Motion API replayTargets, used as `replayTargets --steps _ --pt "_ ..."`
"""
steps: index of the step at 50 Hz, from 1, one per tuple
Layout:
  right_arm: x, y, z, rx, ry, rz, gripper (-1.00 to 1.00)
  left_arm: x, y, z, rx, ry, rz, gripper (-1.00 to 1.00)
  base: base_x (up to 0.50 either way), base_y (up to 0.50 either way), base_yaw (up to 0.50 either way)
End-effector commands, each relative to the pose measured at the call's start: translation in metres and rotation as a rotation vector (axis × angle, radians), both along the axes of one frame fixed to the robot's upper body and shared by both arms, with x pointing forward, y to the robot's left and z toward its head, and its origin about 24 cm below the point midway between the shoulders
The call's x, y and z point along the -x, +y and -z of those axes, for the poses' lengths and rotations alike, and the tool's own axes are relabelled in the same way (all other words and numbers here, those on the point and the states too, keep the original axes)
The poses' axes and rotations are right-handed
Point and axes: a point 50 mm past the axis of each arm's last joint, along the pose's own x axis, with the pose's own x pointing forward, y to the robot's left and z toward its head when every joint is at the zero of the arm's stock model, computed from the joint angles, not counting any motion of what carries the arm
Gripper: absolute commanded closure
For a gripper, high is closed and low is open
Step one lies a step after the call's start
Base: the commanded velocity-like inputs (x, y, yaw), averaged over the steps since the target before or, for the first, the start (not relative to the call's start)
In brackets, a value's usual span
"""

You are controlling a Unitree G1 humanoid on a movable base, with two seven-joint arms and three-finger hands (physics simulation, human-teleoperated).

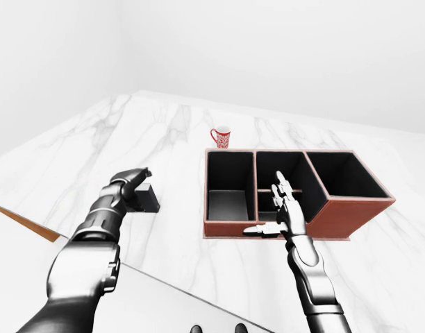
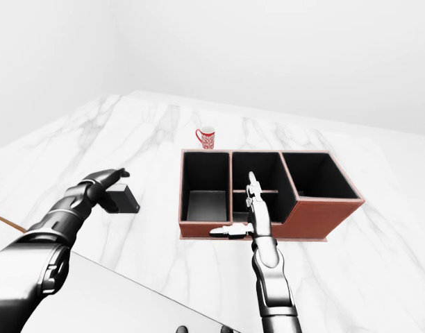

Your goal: Pick up the book and place it in the right compartment of the caddy.

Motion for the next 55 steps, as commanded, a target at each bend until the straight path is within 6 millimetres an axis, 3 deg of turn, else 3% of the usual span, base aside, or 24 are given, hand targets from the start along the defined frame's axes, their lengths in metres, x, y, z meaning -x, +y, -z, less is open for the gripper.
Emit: replayTargets --steps 1,18,31,41,55 --pt "0.000 0.000 0.000 0.000 0.000 0.000 -1.00 0.003 0.003 0.004 -0.005 0.008 -0.006 1.00 0.00 0.00 0.00" --pt "0.000 -0.001 -0.001 -0.001 0.001 0.002 -1.00 -0.002 0.004 -0.006 -0.014 -0.020 -0.006 1.00 0.00 0.00 0.00" --pt "0.001 0.000 -0.001 0.000 0.000 0.001 -1.00 -0.022 0.002 -0.059 -0.027 -0.199 0.003 1.00 0.00 0.00 0.00" --pt "0.001 0.000 0.000 0.000 -0.001 0.000 -1.00 -0.026 -0.005 -0.070 -0.027 -0.230 0.031 1.00 0.00 0.00 0.00" --pt "0.002 -0.001 -0.004 0.003 -0.022 0.010 -1.00 -0.033 -0.010 -0.102 -0.015 -0.291 0.058 1.00 0.00 0.00 0.00"
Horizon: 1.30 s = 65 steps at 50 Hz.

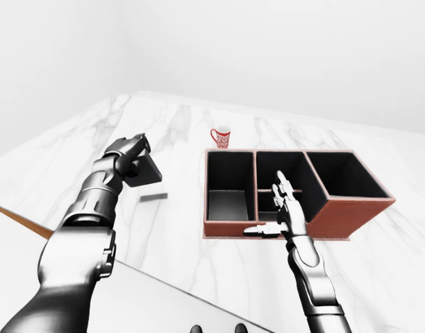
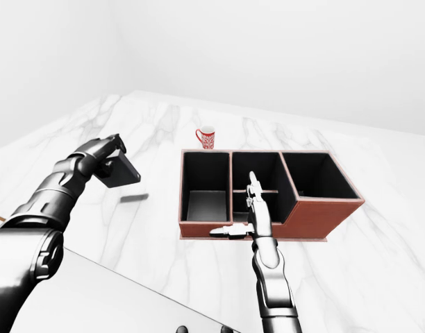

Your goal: Pick up the book and place it in the right compartment of the caddy.

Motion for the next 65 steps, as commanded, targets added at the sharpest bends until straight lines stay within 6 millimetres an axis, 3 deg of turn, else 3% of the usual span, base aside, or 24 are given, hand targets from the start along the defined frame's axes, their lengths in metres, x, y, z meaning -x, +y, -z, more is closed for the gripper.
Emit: replayTargets --steps 1,15,25,44,65 --pt "0.000 -0.001 -0.005 -0.001 -0.018 0.010 -1.00 -0.008 -0.005 -0.037 -0.043 -0.104 0.030 1.00 0.00 0.00 0.00" --pt "-0.001 -0.002 -0.013 -0.001 -0.038 0.026 -1.00 -0.009 -0.007 -0.056 -0.022 -0.134 0.051 1.00 0.00 0.00 0.00" --pt "-0.014 0.002 -0.049 -0.002 -0.154 0.030 -1.00 -0.008 -0.009 -0.065 -0.004 -0.146 0.068 1.00 0.00 0.00 0.00" --pt "-0.044 0.020 -0.084 0.021 -0.269 0.007 -1.00 -0.008 -0.015 -0.082 0.023 -0.168 0.106 1.00 0.00 0.00 0.00" --pt "-0.068 0.031 -0.089 0.135 -0.256 0.017 -1.00 -0.007 -0.026 -0.094 -0.016 -0.201 0.144 1.00 0.00 0.00 0.00"
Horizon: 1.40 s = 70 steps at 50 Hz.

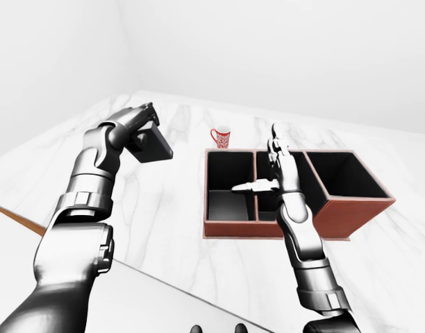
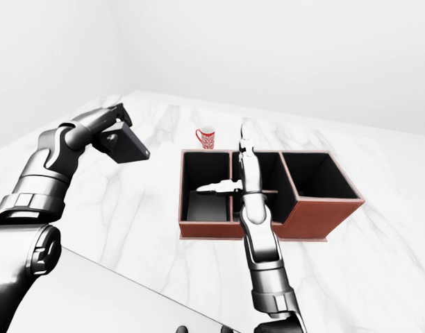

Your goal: Pick up the book and place it in the right compartment of the caddy.

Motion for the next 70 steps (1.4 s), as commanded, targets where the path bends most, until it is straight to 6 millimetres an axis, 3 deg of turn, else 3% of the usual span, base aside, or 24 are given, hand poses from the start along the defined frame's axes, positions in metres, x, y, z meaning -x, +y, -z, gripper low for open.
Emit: replayTargets --steps 1,23,49,70 --pt "-0.013 0.005 -0.004 0.076 0.000 0.028 -1.00 0.000 -0.001 -0.018 -0.071 -0.088 -0.016 1.00 0.00 0.00 0.00" --pt "-0.016 0.028 -0.021 0.181 -0.065 -0.035 -1.00 -0.001 -0.011 -0.020 -0.080 -0.092 0.007 1.00 0.00 0.00 0.00" --pt "-0.050 0.036 -0.010 0.163 0.055 0.009 -1.00 0.012 -0.029 -0.033 -0.008 -0.097 0.126 1.00 0.00 0.00 0.00" --pt "-0.055 0.047 -0.019 0.171 0.038 -0.007 -1.00 0.026 -0.048 -0.047 -0.001 -0.129 0.230 1.00 0.00 0.00 0.00"
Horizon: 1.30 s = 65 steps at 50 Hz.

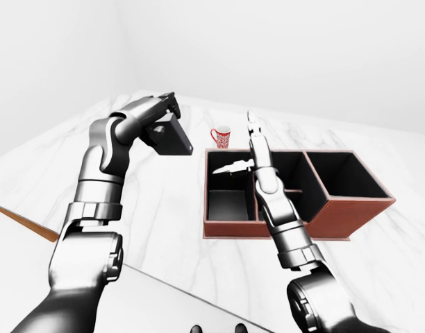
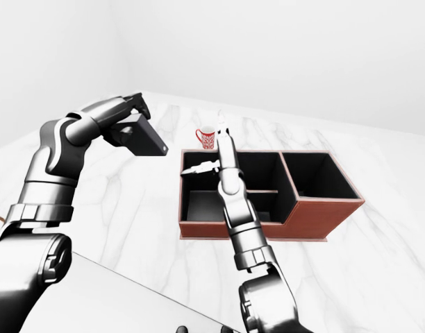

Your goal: Pick up the book and place it in the right compartment of the caddy.

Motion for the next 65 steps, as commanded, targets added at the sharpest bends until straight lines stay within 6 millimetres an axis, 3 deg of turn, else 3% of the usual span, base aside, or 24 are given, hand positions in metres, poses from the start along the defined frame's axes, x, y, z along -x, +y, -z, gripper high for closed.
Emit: replayTargets --steps 1,31,35,37,43,51,52,54,56,58,61,62,65 --pt "-0.003 0.007 -0.006 0.001 -0.010 -0.013 -1.00 0.009 -0.007 -0.018 -0.010 -0.078 0.028 1.00 0.00 0.00 0.00" --pt "-0.005 0.031 -0.014 0.011 -0.025 -0.049 -1.00 0.022 -0.026 -0.021 0.000 -0.097 0.116 1.00 0.00 0.00 0.00" --pt "-0.004 0.033 0.006 0.029 0.043 -0.037 -1.00 0.023 -0.027 -0.023 0.003 -0.102 0.122 1.00 0.00 0.00 0.00" --pt "-0.003 0.036 -0.005 0.018 0.004 -0.052 -1.00 0.023 -0.028 -0.022 0.004 -0.110 0.122 1.00 0.00 0.00 0.00" --pt "-0.002 0.041 -0.010 0.018 -0.015 -0.063 -1.00 0.024 -0.030 -0.020 0.012 -0.110 0.129 1.00 0.00 0.00 0.00" --pt "-0.003 0.042 -0.011 0.020 -0.015 -0.064 -1.00 0.026 -0.032 -0.019 0.017 -0.112 0.142 1.00 0.00 0.00 0.00" --pt "-0.003 0.041 0.001 0.029 0.026 -0.052 -1.00 0.026 -0.033 -0.018 0.018 -0.112 0.145 1.00 0.00 0.00 0.00" --pt "-0.003 0.043 -0.014 0.019 -0.024 -0.066 -1.00 0.030 -0.035 -0.022 0.018 -0.124 0.162 1.00 0.00 0.00 0.00" --pt "-0.003 0.042 0.005 0.031 0.032 -0.050 -1.00 0.035 -0.038 -0.031 0.024 -0.165 0.179 1.00 0.00 0.00 0.00" --pt "-0.004 0.042 0.007 0.031 0.030 -0.051 -1.00 0.032 -0.037 -0.025 0.022 -0.141 0.172 1.00 0.00 0.00 0.00" --pt "-0.005 0.044 -0.015 0.020 -0.021 -0.066 -1.00 0.034 -0.038 -0.027 0.025 -0.152 0.178 1.00 0.00 0.00 0.00" --pt "-0.005 0.044 -0.010 0.024 -0.004 -0.061 -1.00 0.036 -0.039 -0.028 0.029 -0.162 0.185 1.00 0.00 0.00 0.00" --pt "-0.006 0.046 -0.021 0.017 -0.037 -0.071 -1.00 0.038 -0.040 -0.029 0.032 -0.173 0.193 1.00 0.00 0.00 0.00"
